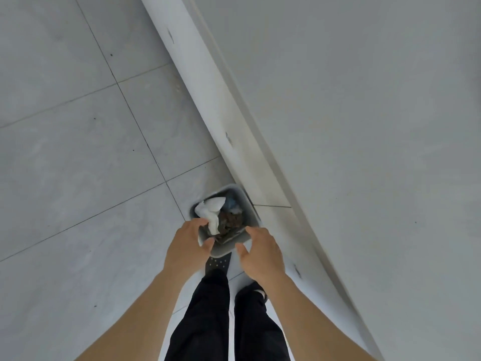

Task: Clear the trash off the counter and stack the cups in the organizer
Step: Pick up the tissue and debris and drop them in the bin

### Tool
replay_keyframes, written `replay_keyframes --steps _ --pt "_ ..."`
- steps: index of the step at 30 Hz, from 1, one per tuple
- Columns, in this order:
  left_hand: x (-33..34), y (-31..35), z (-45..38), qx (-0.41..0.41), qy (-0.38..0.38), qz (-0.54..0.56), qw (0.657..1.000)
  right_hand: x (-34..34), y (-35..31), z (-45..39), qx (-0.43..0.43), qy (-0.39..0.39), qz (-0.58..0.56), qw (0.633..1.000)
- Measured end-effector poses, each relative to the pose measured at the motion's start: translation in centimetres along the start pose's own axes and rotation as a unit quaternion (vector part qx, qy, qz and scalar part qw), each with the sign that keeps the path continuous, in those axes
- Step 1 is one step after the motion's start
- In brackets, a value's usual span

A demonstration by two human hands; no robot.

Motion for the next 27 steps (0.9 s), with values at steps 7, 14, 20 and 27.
replay_keyframes --steps 7,14,20,27 --pt "-3.8 4.2 1.0 0.074 -0.014 -0.106 0.992 -3.3 -2.4 3.0 -0.072 0.058 0.09 0.992" --pt "-9.6 9.2 3.5 0.16 -0.009 -0.197 0.967 -6.7 -5.7 8.1 -0.13 0.115 0.124 0.977" --pt "-15.5 13.2 5.5 0.193 0.014 -0.248 0.949 -10.5 -8.9 12.7 -0.156 0.158 0.131 0.966" --pt "-19.8 20.6 5.7 0.271 0.034 -0.296 0.915 -18.1 -9.3 16.7 -0.155 0.245 0.093 0.953"
Point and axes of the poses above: each hand's wrist, its own z-axis away from the middle knuckle, its own x-axis out of the palm, y = z × x, the point moved 5 cm from there along -z, towards the middle knuckle, and after that the axes turned 13 degrees about x, right-handed, at the moved point
